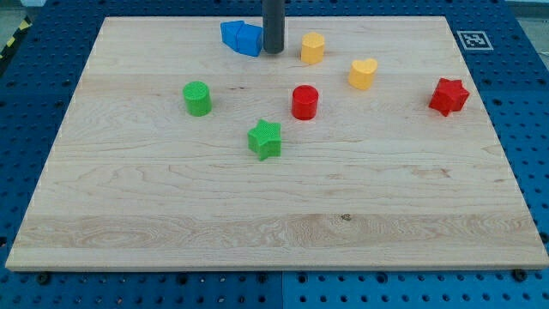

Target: Separate the blue blocks

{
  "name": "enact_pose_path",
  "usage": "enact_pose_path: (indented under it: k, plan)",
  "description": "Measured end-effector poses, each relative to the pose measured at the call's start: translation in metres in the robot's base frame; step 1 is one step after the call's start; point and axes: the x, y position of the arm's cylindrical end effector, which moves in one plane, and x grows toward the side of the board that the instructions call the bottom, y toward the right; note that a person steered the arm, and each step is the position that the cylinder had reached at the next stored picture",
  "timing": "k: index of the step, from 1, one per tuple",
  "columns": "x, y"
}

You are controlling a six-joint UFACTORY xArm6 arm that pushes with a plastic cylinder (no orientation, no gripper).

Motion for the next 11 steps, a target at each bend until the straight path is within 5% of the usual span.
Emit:
enact_pose_path:
  k: [2,8,11]
  plan:
    - [-0.051,-0.005]
    - [-0.019,-0.109]
    - [-0.009,-0.097]
